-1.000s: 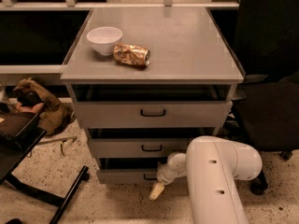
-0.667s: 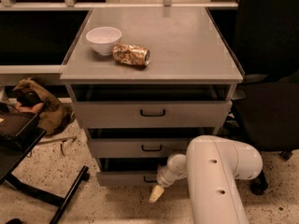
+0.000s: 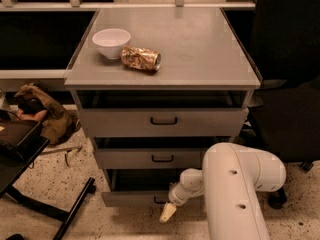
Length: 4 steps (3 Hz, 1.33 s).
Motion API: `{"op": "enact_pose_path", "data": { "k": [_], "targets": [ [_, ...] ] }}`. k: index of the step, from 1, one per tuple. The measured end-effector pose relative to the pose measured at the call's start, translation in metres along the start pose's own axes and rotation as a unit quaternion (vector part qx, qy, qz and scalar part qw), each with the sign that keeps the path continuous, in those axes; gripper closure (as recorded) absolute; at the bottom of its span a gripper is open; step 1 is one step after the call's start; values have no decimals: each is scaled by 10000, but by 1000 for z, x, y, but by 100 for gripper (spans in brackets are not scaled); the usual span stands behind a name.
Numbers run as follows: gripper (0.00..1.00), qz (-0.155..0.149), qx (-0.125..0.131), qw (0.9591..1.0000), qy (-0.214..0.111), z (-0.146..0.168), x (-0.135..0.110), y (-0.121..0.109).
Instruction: Open bottom drawer
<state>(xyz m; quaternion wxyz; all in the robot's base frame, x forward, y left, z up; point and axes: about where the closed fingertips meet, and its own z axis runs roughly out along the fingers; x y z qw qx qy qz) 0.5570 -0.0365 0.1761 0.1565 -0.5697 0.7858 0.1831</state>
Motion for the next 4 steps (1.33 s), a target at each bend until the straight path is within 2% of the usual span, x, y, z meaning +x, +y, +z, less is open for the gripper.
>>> {"op": "enact_pose_path", "data": {
  "k": [2,3,4],
  "targets": [
    [0,14,-45,10000,19,2,1,3],
    [0,173,-238,9994,167,3,14,25],
    [0,174,-238,9994,167,-2,11,25]
  ]
}}
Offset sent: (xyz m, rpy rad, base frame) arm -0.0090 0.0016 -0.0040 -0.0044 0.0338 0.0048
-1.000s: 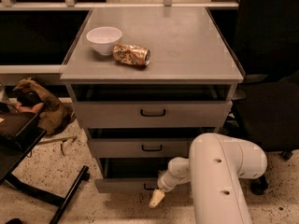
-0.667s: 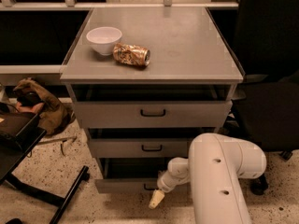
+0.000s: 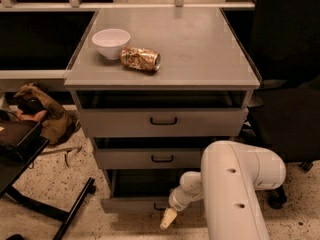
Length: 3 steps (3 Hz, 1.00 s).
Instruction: Open bottom drawer
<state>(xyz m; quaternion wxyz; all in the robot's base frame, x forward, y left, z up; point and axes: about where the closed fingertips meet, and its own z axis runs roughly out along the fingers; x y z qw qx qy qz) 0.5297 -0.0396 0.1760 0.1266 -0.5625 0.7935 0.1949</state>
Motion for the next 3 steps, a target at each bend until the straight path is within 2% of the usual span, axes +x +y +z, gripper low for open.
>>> {"op": "enact_pose_path", "data": {
  "k": [1,2,3],
  "targets": [
    [0,322,-104,9994,41,-8,14,27],
    [0,513,-244,9983,119,-13,28,62],
    [0,513,-245,9983,120,-13,28,62]
  ]
}}
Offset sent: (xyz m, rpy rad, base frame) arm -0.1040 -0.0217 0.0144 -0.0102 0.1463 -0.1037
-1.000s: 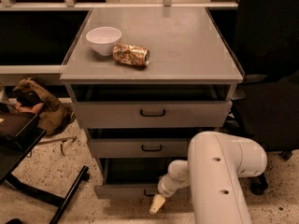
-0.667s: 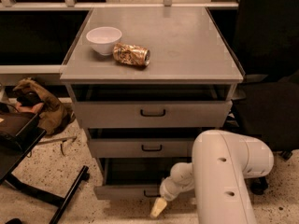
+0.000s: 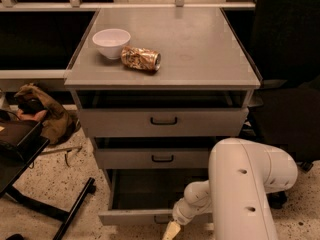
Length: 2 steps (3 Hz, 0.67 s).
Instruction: Open bottom drawer
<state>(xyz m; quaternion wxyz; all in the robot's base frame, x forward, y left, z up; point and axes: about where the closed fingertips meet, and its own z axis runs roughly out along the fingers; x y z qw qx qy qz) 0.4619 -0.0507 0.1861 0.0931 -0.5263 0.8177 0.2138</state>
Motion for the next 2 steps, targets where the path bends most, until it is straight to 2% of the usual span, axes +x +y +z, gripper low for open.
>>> {"op": "enact_pose_path", "data": {
  "k": [1,2],
  "targets": [
    [0,46,-154,9998,64,5,10,14],
    [0,151,-190,9997,92,3,18,24]
  ]
}}
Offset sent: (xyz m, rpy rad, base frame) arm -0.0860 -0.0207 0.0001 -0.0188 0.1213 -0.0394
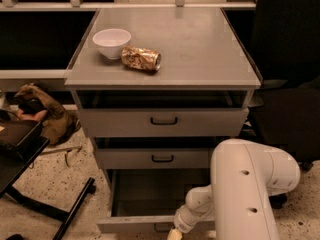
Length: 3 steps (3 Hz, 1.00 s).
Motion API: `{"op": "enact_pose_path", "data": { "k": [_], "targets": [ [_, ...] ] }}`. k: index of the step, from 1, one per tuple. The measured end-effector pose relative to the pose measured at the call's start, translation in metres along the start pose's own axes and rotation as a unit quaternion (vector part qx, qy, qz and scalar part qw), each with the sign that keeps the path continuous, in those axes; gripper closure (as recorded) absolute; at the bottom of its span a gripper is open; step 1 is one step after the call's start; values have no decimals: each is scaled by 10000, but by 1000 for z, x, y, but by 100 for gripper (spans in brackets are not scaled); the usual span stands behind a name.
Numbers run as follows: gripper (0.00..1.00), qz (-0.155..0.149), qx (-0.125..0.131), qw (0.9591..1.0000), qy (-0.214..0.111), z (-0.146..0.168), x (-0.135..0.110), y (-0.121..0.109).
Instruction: Open bottom drawer
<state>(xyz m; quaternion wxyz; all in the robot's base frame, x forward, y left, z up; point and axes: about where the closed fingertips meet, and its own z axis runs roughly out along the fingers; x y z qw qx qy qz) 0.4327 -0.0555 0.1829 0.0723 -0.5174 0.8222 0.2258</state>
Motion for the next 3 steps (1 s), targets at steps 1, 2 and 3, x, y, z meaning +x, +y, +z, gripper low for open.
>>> {"op": "enact_pose_path", "data": {
  "k": [1,2,3],
  "targets": [
    [0,168,-101,9998,49,-2,18,26],
    [0,373,-210,9990,111,-5,38,62],
    [0,373,-211,9990,111,-5,38,62]
  ]
}}
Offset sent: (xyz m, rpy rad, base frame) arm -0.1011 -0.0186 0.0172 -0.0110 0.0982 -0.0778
